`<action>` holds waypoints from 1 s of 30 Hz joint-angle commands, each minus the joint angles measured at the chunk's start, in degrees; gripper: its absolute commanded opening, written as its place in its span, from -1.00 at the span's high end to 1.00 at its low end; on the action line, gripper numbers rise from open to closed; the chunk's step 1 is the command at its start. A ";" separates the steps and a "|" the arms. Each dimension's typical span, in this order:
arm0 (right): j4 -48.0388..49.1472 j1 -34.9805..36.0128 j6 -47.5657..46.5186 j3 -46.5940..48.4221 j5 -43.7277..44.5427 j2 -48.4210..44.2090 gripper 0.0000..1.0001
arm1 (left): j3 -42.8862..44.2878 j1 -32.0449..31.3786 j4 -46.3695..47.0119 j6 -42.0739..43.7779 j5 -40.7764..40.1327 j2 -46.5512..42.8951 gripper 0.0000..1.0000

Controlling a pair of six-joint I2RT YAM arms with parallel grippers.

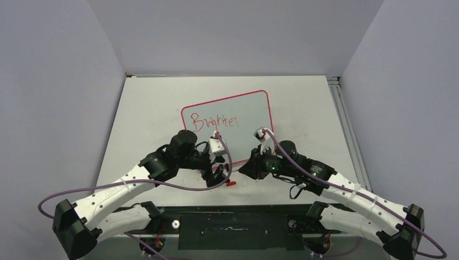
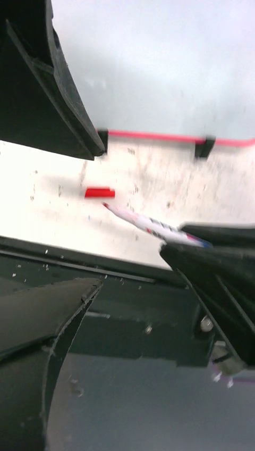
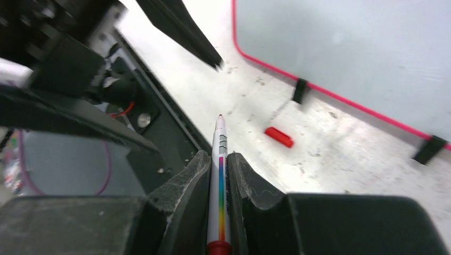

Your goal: Write a sentence on the whiteboard

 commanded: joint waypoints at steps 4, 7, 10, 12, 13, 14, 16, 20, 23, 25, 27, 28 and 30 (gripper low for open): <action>-6.89 -0.27 -7.68 6.79 13.19 -1.39 0.89 | 1.43 13.51 4.15 -4.04 -0.29 -6.24 -0.64; -7.51 -1.12 -8.89 7.94 15.97 -1.94 0.89 | 0.75 21.20 6.36 -7.29 0.78 -8.28 -0.65; -6.76 -3.14 -9.78 8.33 16.40 -2.80 0.89 | -0.21 29.29 9.53 -11.12 1.35 -9.71 -0.66; -6.01 -5.15 -10.30 8.34 15.63 -3.35 0.89 | -0.61 34.08 11.41 -13.65 1.44 -10.06 -0.66; -5.72 -6.18 -10.67 8.40 15.05 -3.53 0.89 | -0.72 36.99 12.02 -15.14 1.11 -10.12 -0.66; -5.50 -7.38 -11.00 8.54 14.52 -3.72 0.89 | -0.95 39.01 12.61 -16.22 0.69 -10.27 -0.66; -5.20 -9.47 -11.61 8.85 13.60 -4.07 0.89 | -1.41 42.28 13.75 -18.40 0.19 -10.21 -0.66; -4.49 -11.42 -13.31 8.85 13.25 -5.24 0.89 | -1.52 46.34 14.89 -21.74 1.96 -7.62 -0.68; -3.13 -11.55 -14.11 7.60 12.89 -6.46 0.89 | -1.17 47.07 15.23 -22.11 3.91 -5.59 -0.68; -2.02 -11.71 -14.42 6.45 12.30 -7.35 0.89 | -1.03 47.74 15.42 -22.62 4.79 -4.75 -0.68; -1.47 -11.92 -14.67 5.99 11.95 -8.01 0.89 | -1.46 49.39 17.72 -25.25 6.51 -3.83 -0.68; -1.44 -12.05 -14.95 6.01 11.92 -8.31 0.89 | -1.69 50.94 20.38 -27.41 7.68 -3.16 -0.68; -1.23 -12.43 -15.57 6.20 12.19 -8.78 0.89 | -1.45 53.30 25.14 -31.76 9.70 -1.55 -0.67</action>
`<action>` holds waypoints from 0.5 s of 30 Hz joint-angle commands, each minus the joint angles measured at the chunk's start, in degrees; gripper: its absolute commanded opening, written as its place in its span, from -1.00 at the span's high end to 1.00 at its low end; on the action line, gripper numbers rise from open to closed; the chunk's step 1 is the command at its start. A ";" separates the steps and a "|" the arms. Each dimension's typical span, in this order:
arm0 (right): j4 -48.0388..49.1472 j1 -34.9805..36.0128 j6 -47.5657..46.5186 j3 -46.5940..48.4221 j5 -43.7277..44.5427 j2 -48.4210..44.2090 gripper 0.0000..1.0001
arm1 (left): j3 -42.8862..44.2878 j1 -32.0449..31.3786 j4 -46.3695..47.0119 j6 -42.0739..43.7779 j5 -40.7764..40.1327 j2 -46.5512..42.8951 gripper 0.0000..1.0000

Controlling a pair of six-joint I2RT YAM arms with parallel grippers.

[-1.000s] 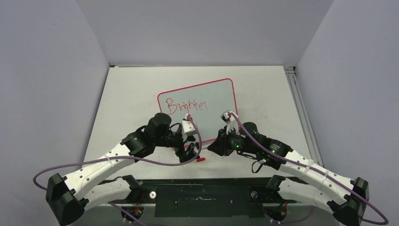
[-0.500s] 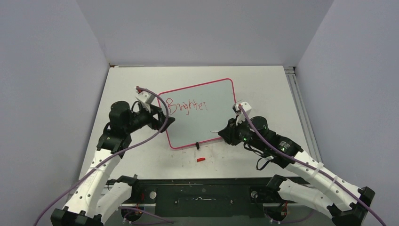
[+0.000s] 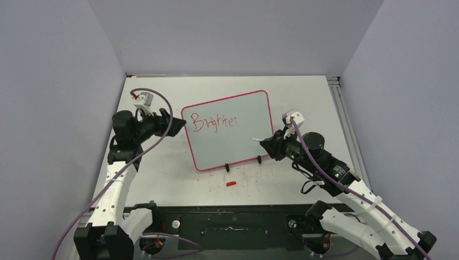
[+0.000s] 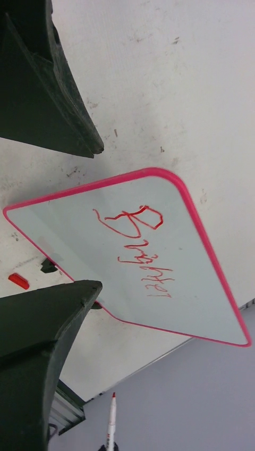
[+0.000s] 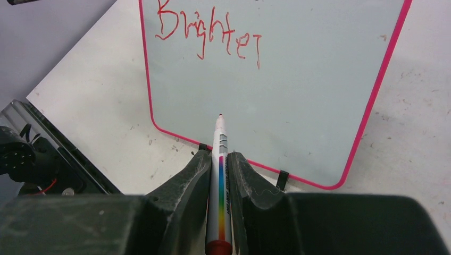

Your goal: Write a sentence on the whiteboard

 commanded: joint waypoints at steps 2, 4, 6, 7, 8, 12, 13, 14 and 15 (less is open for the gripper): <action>4.24 -1.07 -2.85 0.45 -0.10 -1.39 0.89 | 1.25 5.68 14.53 -10.91 6.05 3.65 -0.66; 4.67 -1.39 -3.43 0.61 -0.05 -0.80 0.89 | 3.01 5.84 16.19 -11.57 6.28 5.78 -0.66; 5.34 -1.97 -3.83 0.65 -0.08 0.26 0.89 | 5.62 5.83 14.42 -10.00 6.19 7.79 -0.65; 6.07 -2.39 -3.94 0.51 -0.43 0.76 0.89 | 6.68 5.83 12.74 -8.44 5.79 8.55 -0.65; 7.03 -2.77 -4.00 0.21 -1.00 1.15 0.89 | 7.41 5.93 10.89 -6.97 5.11 9.16 -0.65; 11.31 -5.98 -3.60 -1.08 -6.18 3.33 0.89 | 7.00 5.96 7.93 -2.96 4.39 9.45 -0.64; 12.48 -7.44 -3.28 -1.26 -8.19 4.07 0.89 | 6.18 5.91 7.80 -2.57 4.70 9.35 -0.64; 13.18 -8.88 -2.82 -1.42 -10.93 4.54 0.89 | 5.19 5.95 7.79 -2.28 5.13 9.34 -0.64; 14.83 -10.42 -2.32 -1.91 -13.42 4.99 0.89 | 4.28 5.95 7.87 -2.33 6.06 9.44 -0.64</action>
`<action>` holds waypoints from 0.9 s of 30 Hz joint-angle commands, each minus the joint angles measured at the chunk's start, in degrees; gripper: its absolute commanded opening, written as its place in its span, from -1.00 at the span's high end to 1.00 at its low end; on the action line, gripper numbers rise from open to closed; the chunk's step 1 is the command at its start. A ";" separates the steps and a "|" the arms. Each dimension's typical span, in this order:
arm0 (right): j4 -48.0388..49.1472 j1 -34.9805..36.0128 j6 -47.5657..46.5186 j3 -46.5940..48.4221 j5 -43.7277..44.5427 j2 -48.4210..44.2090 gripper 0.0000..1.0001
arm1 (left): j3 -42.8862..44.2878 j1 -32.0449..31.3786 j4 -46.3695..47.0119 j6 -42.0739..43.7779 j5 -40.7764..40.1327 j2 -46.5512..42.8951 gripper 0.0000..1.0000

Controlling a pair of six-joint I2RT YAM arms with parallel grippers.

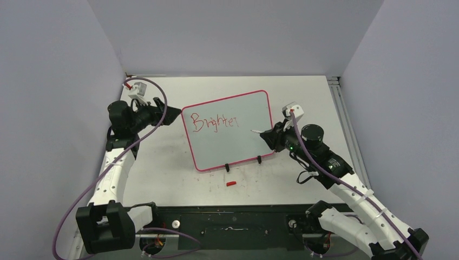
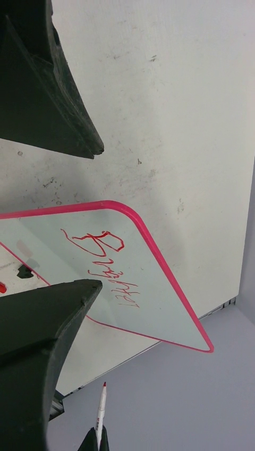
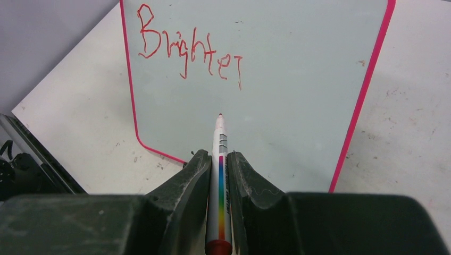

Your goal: Write a sentence on the whiteboard

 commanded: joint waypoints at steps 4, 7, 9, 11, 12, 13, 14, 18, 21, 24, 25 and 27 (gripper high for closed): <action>11.83 -8.45 2.16 -2.85 -14.19 2.05 0.89 | -2.54 -0.21 -1.33 3.01 2.91 -0.89 -0.62; 13.68 -9.27 2.89 -4.42 -15.18 2.28 0.89 | -3.35 -0.50 -2.12 3.05 2.47 -1.03 -0.62; 16.14 -9.43 3.70 -5.65 -15.62 2.35 0.89 | -3.47 -0.89 -2.66 3.09 1.85 -0.48 -0.61; 17.90 -9.41 4.45 -6.87 -15.85 2.37 0.89 | -3.11 -1.36 -3.16 2.98 1.47 0.64 -0.59; 18.59 -9.41 4.68 -7.27 -15.87 2.27 0.89 | -2.97 -1.58 -3.23 2.94 1.37 1.29 -0.58; 19.24 -9.42 4.96 -7.75 -15.80 2.24 0.89 | -2.92 -1.81 -3.24 2.78 1.35 1.98 -0.56; 19.83 -9.41 5.37 -8.15 -15.76 2.18 0.89 | -2.80 -2.11 -3.25 2.75 1.34 2.32 -0.55; 20.38 -8.95 5.96 -9.03 -15.74 2.37 0.89 | -2.73 -3.99 -3.25 2.39 0.65 3.21 -0.54; 20.15 -8.58 6.06 -9.66 -15.15 2.10 0.89 | -2.11 -5.48 -4.72 2.45 -0.11 4.42 -0.51; 20.02 -8.32 6.01 -9.87 -14.32 1.85 0.89 | -1.64 -5.57 -6.41 2.53 -1.59 5.36 -0.46; 20.03 -8.19 5.98 -9.87 -14.11 2.07 0.89 | -1.56 -5.56 -6.67 2.67 -1.96 5.40 -0.44; 20.54 -7.55 6.20 -10.17 -13.23 2.45 0.89 | -1.69 -5.60 -6.69 2.72 -2.12 5.35 -0.42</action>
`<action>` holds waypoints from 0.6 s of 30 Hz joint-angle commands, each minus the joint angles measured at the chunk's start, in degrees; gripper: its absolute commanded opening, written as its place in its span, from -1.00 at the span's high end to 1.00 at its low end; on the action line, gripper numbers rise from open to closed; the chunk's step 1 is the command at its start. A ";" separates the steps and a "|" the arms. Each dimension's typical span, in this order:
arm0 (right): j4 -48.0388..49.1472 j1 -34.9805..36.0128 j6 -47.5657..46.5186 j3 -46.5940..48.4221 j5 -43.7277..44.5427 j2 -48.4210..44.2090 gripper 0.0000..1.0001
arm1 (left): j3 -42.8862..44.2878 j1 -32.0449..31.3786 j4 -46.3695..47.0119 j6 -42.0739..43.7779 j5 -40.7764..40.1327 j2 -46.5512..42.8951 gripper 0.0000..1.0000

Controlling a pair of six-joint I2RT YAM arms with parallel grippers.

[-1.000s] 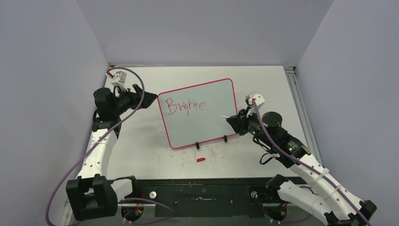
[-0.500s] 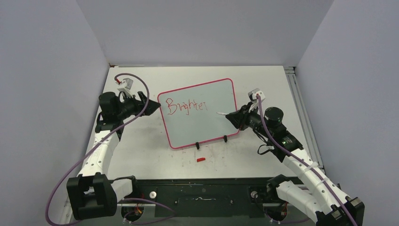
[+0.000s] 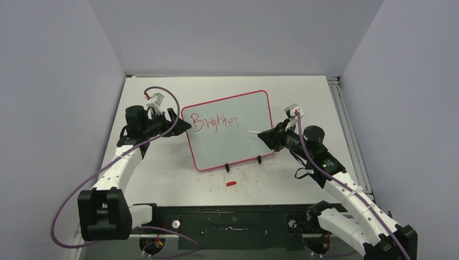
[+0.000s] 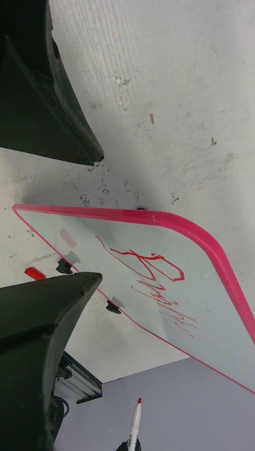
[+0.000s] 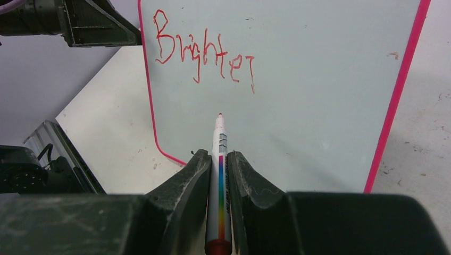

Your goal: Write a sentence on the whiteboard

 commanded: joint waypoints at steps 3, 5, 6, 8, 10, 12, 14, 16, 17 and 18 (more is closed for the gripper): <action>5.41 2.71 0.54 -1.00 3.50 0.23 0.89 | 2.07 -0.28 -1.00 1.00 -2.49 0.22 -0.40; 5.82 3.91 0.40 -1.05 5.28 0.39 0.89 | 2.47 -0.32 -2.33 1.77 -3.97 0.35 -0.40; 5.88 4.64 0.26 -1.03 5.81 0.52 0.89 | 2.59 -0.34 -2.74 2.00 -4.39 0.43 -0.40; 6.29 5.30 0.27 -1.15 6.52 1.04 0.89 | 2.53 -0.27 -2.65 1.94 -4.02 0.70 -0.40; 6.84 5.46 0.59 -1.28 6.39 1.74 0.89 | 2.44 -0.28 -2.09 1.71 -2.85 1.05 -0.39; 7.38 5.49 0.94 -1.27 6.29 2.34 0.89 | 2.23 -2.37 -0.64 1.30 -1.45 1.15 -0.38; 7.87 5.47 1.15 -1.29 6.84 2.71 0.89 | 2.20 -3.16 -0.37 1.30 -1.12 1.28 -0.38; 8.26 5.47 1.13 -0.96 7.70 3.55 0.89 | 2.29 -3.64 -0.65 1.43 -1.24 1.64 -0.34; 8.81 5.68 1.18 -0.82 8.16 3.91 0.89 | 2.36 -3.76 -0.87 1.43 -1.36 1.96 -0.32; 9.44 6.02 1.16 -0.77 8.85 4.26 0.89 | 2.50 -3.85 -1.18 1.43 -1.50 2.28 -0.29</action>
